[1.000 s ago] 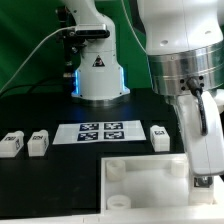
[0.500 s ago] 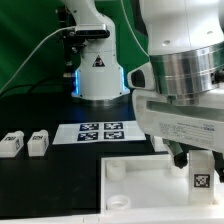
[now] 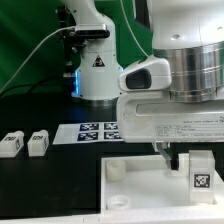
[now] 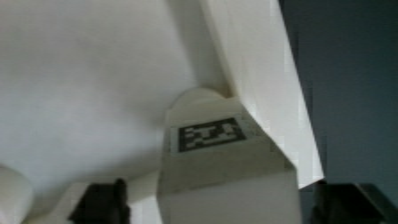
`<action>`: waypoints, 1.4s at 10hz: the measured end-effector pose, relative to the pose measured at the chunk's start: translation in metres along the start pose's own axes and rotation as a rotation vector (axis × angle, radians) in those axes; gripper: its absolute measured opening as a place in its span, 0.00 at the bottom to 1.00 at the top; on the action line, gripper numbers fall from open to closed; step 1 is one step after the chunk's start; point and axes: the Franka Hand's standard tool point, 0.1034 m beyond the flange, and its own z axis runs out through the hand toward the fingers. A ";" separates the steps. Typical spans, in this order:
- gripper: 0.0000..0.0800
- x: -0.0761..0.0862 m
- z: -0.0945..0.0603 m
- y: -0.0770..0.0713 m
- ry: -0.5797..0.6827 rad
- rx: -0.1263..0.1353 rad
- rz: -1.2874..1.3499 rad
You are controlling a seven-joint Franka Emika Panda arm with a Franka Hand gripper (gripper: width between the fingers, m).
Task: Assemble one leg
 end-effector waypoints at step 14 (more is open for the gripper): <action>0.69 0.002 0.002 0.001 -0.081 0.022 1.432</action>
Offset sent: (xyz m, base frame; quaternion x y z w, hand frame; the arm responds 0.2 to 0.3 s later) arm 0.0000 0.0000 0.0000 0.0000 0.0000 0.3523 0.9359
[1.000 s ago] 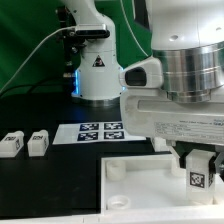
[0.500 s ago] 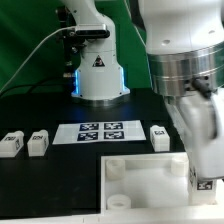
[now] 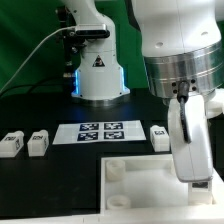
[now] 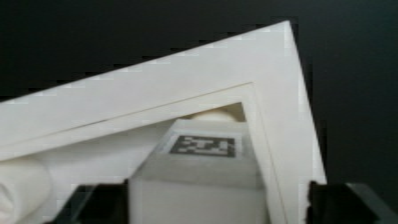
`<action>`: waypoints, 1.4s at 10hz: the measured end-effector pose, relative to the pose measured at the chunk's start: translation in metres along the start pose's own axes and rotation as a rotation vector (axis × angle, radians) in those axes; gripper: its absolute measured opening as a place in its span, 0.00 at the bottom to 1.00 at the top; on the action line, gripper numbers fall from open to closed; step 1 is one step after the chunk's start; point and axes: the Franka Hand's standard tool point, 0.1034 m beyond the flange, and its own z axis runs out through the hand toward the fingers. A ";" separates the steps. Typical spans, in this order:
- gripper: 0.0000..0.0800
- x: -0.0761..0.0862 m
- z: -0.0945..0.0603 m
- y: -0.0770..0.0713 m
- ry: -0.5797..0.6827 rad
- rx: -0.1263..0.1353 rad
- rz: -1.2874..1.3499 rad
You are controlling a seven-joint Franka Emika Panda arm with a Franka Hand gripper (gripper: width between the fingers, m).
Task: Assemble one leg
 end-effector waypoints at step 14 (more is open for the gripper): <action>0.36 0.001 0.005 0.007 0.051 -0.015 -1.037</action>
Offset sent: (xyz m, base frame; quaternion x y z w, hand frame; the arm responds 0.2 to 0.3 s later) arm -0.0202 0.0031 0.0163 -0.0033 -0.0130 -0.2912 0.9566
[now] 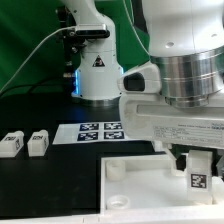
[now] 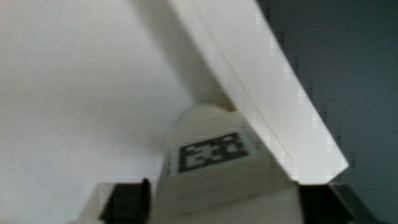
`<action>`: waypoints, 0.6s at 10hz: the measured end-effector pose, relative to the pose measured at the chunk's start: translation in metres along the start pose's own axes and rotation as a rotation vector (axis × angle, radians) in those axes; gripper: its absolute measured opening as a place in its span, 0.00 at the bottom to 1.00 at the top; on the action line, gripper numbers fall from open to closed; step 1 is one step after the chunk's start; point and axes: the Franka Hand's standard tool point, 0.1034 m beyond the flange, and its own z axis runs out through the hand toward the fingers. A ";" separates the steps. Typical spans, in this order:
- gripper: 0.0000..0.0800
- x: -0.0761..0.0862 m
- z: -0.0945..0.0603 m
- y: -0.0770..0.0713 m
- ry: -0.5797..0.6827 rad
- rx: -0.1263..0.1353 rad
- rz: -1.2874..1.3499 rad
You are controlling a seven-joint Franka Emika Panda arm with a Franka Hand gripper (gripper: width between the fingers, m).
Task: Assemble one leg
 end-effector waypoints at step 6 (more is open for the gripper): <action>0.36 0.005 -0.005 -0.003 -0.034 0.003 0.832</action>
Offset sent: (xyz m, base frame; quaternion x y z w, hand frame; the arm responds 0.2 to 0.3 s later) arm 0.0313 -0.0019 0.0095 0.0489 0.0116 0.3480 0.9362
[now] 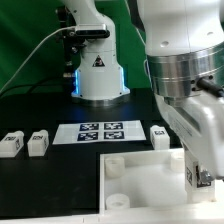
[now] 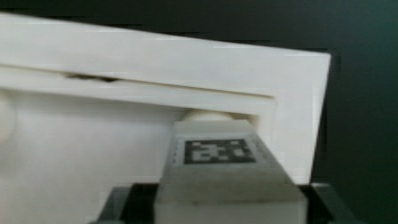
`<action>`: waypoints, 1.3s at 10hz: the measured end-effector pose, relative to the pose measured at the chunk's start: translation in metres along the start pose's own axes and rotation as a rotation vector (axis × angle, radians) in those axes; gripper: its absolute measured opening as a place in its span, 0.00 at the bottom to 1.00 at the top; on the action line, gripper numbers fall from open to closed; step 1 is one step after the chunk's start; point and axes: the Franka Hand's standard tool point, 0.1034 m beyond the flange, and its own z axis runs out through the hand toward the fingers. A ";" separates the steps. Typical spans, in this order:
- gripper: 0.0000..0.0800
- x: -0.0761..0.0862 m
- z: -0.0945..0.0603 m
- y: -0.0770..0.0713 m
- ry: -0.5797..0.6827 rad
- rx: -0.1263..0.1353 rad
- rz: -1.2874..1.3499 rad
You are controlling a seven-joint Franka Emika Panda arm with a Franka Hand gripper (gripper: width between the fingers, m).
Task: Assemble one leg
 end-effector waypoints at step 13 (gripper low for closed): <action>0.81 -0.003 -0.013 0.015 0.000 0.009 0.312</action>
Offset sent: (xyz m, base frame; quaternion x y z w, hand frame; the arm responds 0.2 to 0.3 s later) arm -0.0086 0.0042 -0.0062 -0.0036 0.0439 0.2482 0.9677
